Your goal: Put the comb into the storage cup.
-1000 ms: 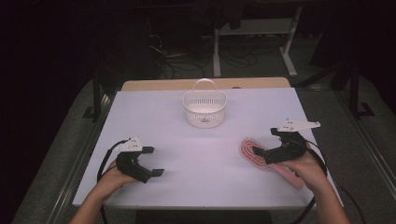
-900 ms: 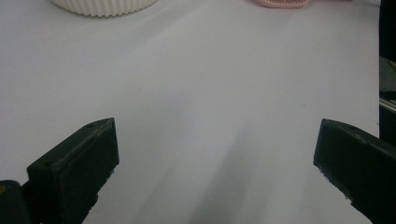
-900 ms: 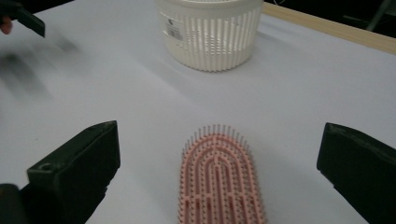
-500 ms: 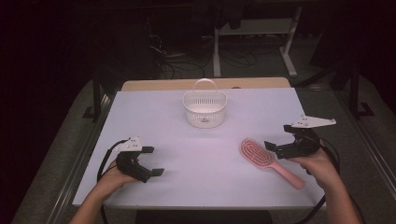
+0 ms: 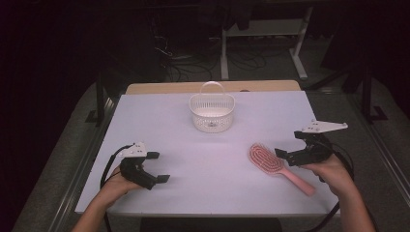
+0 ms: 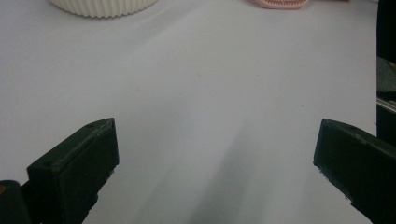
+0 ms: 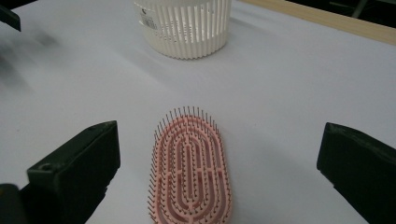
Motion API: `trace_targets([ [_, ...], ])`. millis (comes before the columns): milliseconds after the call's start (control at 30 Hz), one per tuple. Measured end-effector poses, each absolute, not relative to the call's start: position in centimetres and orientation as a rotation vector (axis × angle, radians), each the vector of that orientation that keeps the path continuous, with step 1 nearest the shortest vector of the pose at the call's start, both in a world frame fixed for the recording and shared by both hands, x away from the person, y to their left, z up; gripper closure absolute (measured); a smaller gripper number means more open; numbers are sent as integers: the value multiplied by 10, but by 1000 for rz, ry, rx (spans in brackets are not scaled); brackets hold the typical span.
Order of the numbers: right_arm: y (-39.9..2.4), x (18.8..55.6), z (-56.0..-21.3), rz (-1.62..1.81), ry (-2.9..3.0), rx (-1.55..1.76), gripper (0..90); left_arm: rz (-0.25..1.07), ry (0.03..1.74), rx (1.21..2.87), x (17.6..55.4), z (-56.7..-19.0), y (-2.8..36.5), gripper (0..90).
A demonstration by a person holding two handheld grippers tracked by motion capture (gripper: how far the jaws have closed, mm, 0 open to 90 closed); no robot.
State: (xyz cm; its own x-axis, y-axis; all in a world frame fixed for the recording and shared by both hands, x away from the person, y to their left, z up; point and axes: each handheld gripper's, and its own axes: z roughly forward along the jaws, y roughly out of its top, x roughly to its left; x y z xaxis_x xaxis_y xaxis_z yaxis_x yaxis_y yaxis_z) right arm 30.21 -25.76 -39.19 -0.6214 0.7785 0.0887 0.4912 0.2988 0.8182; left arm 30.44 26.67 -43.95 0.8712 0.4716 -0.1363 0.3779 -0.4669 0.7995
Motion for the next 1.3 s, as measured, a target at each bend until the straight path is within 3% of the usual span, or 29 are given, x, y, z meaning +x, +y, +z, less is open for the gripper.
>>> trace_targets([
  [1300,-261,295,-390,923,2430,1158,0,131,616,2114,304,-440,266,3],
])
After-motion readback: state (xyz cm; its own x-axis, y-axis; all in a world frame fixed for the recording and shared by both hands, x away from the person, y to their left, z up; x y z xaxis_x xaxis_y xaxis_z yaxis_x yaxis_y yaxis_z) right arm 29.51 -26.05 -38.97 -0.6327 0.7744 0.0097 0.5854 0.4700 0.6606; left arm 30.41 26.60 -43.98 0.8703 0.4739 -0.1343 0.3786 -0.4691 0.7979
